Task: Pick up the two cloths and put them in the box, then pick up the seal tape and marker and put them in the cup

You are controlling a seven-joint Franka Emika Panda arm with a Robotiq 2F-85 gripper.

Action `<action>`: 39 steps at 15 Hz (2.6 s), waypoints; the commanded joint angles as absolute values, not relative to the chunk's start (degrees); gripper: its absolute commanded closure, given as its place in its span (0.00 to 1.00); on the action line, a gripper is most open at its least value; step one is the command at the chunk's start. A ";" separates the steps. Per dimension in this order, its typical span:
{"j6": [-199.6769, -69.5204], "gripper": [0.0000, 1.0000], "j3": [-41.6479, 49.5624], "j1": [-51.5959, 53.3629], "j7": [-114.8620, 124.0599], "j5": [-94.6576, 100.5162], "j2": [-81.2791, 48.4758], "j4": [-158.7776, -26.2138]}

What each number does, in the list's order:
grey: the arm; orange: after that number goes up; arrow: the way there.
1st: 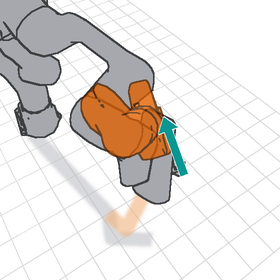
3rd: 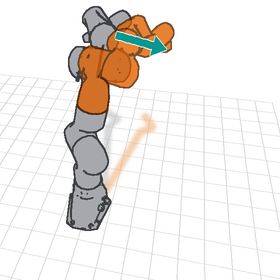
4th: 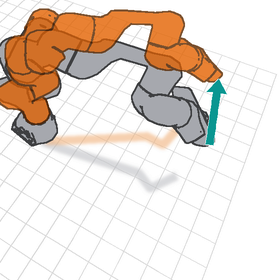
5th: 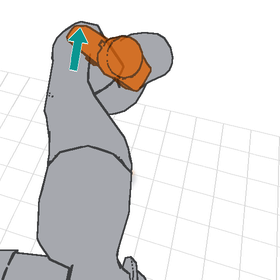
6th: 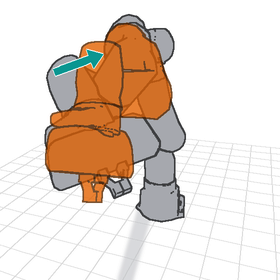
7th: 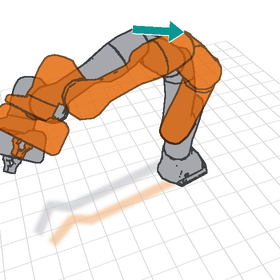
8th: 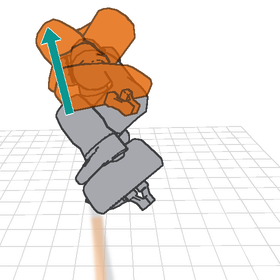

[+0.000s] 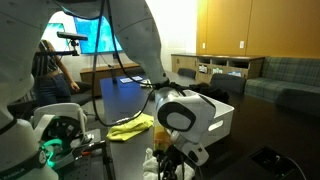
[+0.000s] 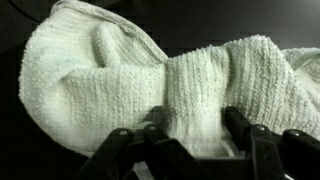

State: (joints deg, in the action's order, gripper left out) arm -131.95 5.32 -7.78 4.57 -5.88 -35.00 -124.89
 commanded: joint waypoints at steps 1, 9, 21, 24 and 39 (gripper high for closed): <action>-130.02 0.66 5.52 -7.37 6.28 -6.51 -36.35 -122.79; -130.11 0.97 7.76 -7.27 5.97 -4.55 -25.30 -128.82; -130.10 0.97 7.00 -7.63 -13.56 7.22 -0.45 -137.60; -130.15 0.97 6.83 -7.37 -15.99 8.76 2.29 -137.54; -121.67 0.97 -0.43 -0.09 -8.98 9.92 -1.93 -116.05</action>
